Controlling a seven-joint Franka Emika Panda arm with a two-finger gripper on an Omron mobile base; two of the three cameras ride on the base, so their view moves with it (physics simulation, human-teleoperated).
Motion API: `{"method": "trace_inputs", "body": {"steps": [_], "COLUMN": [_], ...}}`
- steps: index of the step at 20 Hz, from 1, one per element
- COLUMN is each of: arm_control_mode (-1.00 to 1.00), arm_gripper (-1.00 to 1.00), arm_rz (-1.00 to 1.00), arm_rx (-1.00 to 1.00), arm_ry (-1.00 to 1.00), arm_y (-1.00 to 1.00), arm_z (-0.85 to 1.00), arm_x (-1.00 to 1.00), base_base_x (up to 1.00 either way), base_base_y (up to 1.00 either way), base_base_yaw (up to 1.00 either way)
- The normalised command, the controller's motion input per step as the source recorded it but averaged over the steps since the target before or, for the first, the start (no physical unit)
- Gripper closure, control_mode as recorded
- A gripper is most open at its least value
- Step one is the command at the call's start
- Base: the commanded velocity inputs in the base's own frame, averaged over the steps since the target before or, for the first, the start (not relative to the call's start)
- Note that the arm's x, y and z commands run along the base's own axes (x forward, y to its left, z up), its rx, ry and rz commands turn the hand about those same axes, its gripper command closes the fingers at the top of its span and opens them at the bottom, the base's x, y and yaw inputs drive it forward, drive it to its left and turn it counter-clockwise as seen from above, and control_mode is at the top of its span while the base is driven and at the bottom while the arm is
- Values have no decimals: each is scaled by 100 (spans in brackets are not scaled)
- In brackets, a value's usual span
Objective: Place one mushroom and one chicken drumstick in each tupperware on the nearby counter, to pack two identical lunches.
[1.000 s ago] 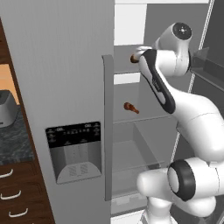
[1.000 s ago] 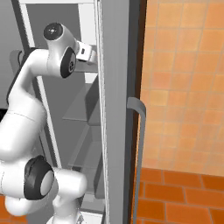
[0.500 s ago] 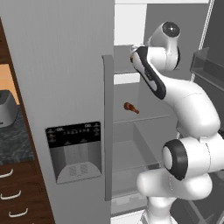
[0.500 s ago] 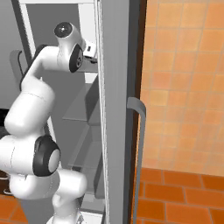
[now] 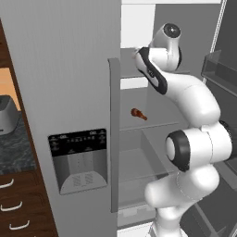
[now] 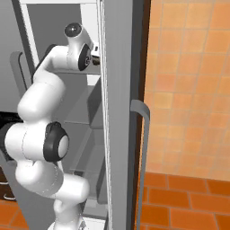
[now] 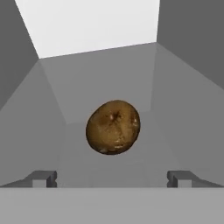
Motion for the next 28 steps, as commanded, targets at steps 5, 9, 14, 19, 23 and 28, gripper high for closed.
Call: {"method": "trace_inputs", "body": {"steps": [5,9,14,19,23,28], "arm_control_mode": [-100,-100,-100,-100,-100,-100], "arm_gripper": [-100,-100,-100,-100,100,100], "arm_rz": [0,0,0,0,0,0], "arm_rx": [0,0,0,0,0,0], "arm_ry": [3,2,2,5,8,3], "arm_y": [0,0,0,0,0,0], "arm_z": [-16,-13,-10,-13,-20,-14], "arm_x": [47,54,27,31,11,-2], "base_base_x": [0,0,0,0,0,0], "base_base_y": [0,0,0,0,0,0], "base_base_yaw": [0,0,0,0,0,0]}}
